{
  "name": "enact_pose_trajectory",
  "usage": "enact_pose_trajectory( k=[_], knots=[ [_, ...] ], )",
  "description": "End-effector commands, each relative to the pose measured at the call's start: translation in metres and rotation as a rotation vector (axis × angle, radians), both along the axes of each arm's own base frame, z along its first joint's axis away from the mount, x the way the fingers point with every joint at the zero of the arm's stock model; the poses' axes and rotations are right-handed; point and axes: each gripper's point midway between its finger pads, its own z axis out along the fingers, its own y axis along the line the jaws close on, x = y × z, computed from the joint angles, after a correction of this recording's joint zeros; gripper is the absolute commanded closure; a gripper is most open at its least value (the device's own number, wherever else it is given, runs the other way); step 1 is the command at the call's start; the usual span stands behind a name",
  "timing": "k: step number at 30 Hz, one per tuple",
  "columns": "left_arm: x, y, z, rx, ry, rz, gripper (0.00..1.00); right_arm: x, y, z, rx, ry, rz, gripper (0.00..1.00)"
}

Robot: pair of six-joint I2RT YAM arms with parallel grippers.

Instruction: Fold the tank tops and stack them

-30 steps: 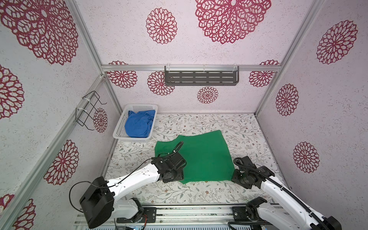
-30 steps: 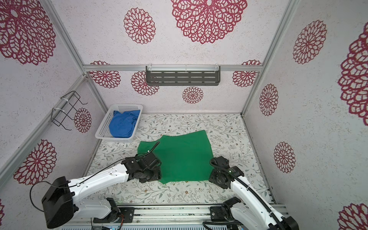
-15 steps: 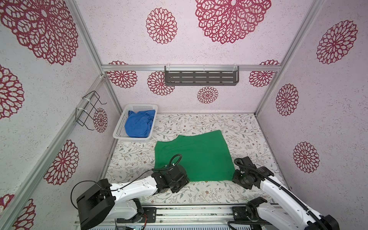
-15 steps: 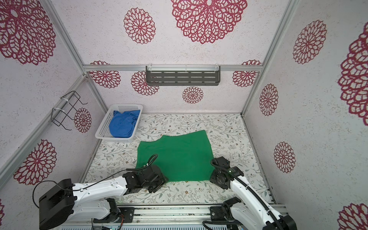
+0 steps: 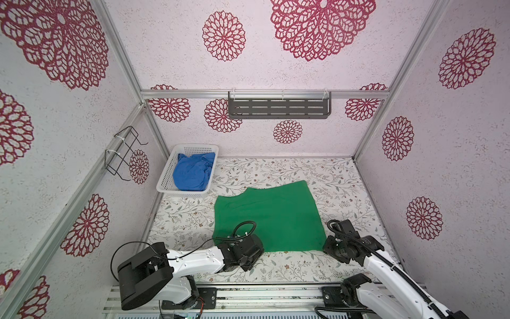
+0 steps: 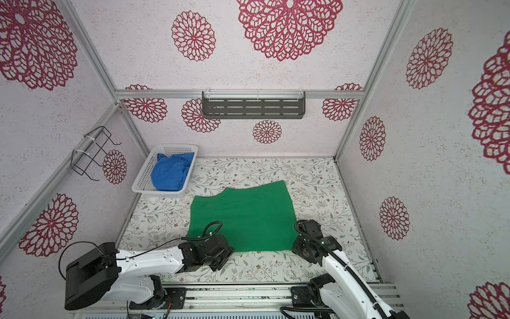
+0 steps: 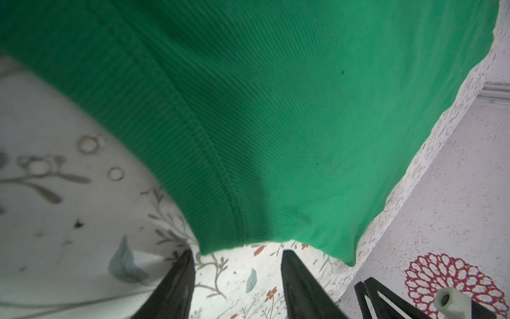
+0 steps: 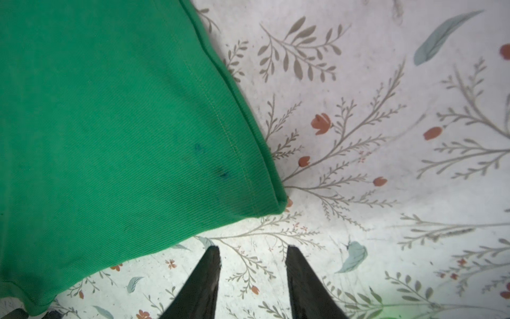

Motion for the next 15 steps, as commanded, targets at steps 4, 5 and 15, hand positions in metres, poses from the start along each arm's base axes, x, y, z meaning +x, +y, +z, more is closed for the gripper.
enact_pose_trajectory(
  k=[4,5,15],
  knots=[
    [0.009,-0.002,-0.007,-0.009,-0.012,0.084,0.53,0.002,-0.001,0.0,0.004,-0.005,-0.028,0.56],
    [0.008,-0.002,-0.008,-0.006,-0.007,0.083,0.54,0.002,-0.001,-0.002,0.005,-0.003,-0.028,0.56],
    [0.004,0.009,-0.011,0.023,0.006,0.102,0.64,-0.001,-0.005,-0.013,-0.003,0.007,-0.063,0.53]
  ],
)
